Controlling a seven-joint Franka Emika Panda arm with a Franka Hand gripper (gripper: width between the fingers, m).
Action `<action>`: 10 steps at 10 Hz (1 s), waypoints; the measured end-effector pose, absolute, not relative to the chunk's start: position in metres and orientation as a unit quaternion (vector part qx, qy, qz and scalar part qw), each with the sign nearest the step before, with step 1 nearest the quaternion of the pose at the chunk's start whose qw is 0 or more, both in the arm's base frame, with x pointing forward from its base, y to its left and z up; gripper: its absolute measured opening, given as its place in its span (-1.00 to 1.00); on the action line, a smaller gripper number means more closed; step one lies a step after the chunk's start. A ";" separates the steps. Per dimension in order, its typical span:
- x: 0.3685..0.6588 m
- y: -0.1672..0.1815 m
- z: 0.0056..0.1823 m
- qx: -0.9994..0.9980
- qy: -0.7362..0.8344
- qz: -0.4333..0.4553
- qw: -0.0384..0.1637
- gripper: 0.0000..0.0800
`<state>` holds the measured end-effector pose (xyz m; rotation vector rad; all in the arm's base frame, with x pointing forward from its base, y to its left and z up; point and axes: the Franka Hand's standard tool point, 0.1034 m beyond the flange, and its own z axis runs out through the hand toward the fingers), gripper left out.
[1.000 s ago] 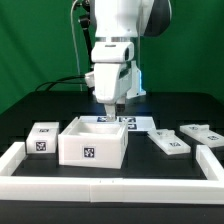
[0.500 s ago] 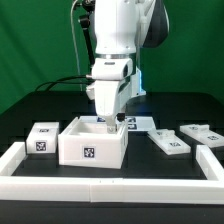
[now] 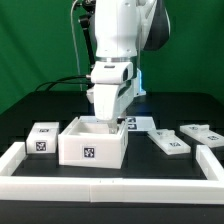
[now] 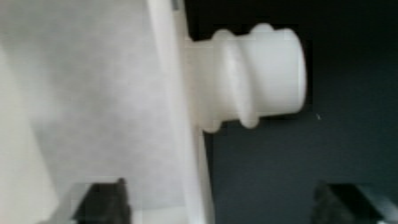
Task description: Assemble cabinet
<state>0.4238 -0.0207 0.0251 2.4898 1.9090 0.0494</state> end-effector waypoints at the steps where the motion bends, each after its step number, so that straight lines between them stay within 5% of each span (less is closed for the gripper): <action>1: 0.424 -0.021 0.025 0.793 0.608 0.016 0.002 0.01; 3: 0.424 -0.021 0.025 0.794 0.608 0.016 0.002 -0.68; 4: 0.424 -0.021 0.025 0.794 0.608 0.016 0.002 -0.68; 5: 0.424 -0.021 0.025 0.794 0.608 0.016 0.002 -0.91; 10: 0.424 -0.021 0.025 0.794 0.607 0.015 0.002 -0.91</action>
Offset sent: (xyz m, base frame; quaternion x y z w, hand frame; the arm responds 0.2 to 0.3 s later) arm 0.0000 0.0000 0.0000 0.0000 0.0000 0.0000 1.0000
